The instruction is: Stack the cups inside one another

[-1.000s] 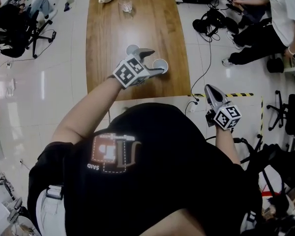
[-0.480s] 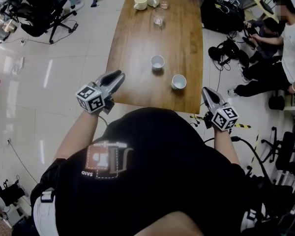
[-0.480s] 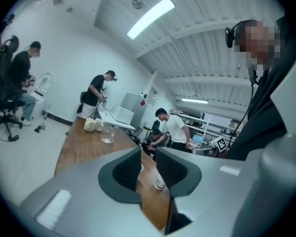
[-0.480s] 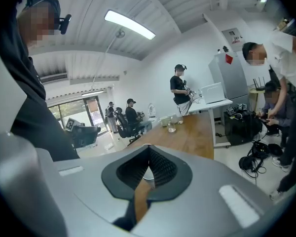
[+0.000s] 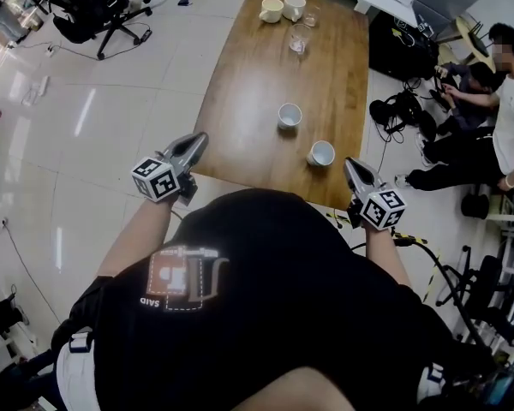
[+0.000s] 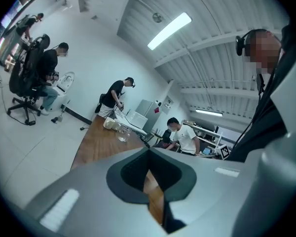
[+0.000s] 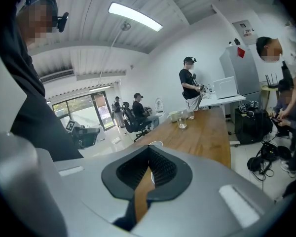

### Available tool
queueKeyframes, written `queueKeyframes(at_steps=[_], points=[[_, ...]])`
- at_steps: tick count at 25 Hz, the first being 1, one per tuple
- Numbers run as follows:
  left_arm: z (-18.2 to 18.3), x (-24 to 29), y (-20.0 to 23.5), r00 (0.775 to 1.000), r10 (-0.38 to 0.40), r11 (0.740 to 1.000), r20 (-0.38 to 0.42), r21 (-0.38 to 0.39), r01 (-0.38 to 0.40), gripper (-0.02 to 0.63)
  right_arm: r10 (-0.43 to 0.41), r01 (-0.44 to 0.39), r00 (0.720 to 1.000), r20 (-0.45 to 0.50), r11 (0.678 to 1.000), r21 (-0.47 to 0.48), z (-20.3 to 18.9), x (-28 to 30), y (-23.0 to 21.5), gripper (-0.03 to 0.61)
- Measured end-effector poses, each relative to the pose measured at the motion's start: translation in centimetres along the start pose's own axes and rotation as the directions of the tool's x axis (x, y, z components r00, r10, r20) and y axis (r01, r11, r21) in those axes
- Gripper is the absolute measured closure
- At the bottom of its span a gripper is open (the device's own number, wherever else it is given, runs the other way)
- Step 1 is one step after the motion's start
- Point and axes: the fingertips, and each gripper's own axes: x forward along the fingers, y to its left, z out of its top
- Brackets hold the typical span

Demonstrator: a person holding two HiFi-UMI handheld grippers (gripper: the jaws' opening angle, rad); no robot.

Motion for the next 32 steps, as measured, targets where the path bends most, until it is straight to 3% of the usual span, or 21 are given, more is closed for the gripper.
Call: queueKeyframes(at_steps=[4,8,13,17,20,24,28,32], points=[[0.3,0.1,0.2,1.0,0.007,1.0,0.001,0.003,-0.007,0.612,-0.006,0.006,1.0,-0.018,1.0,-0.007,-0.6,0.0,0.1,0.563],[0.3,0.1,0.2,1.0,0.008,1.0,-0.012,0.02,-0.008,0.612,-0.007,-0.001,0.996,-0.089,0.996,-0.09,-1.0,1.1,0.1,0.561],[0.0,-0.5,0.0,1.0,0.015,0.999,-0.024,0.03,-0.014,0.612,-0.01,-0.055,0.958,-0.286,0.975,-0.216,-2.9,4.8,-0.5,0.339],[-0.2,-1.3,-0.4,0.999,0.02,0.999,-0.034,0.043,-0.019,0.612,-0.072,-0.073,0.887,-0.455,0.953,-0.293,-6.2,7.8,-2.1,0.181],[-0.2,-2.3,-0.8,0.999,0.032,0.998,-0.043,0.05,-0.03,0.612,-0.123,-0.082,0.833,-0.54,0.936,-0.341,-8.5,9.4,-3.0,0.111],[-0.6,-4.2,-0.8,0.997,0.064,0.997,-0.051,0.051,-0.061,0.612,-0.163,-0.093,0.79,-0.591,0.921,-0.378,-10.7,10.6,-3.8,0.102],[-0.8,-5.5,-0.3,0.994,0.093,0.995,-0.054,0.051,-0.091,0.612,-0.186,-0.086,0.797,-0.574,0.907,-0.413,-11.1,11.2,-4.3,0.198],[-0.9,-6.4,0.3,0.993,0.111,0.993,-0.044,0.046,-0.109,0.612,-0.162,-0.086,0.808,-0.567,0.919,-0.384,-10.6,11.5,-4.1,0.206]])
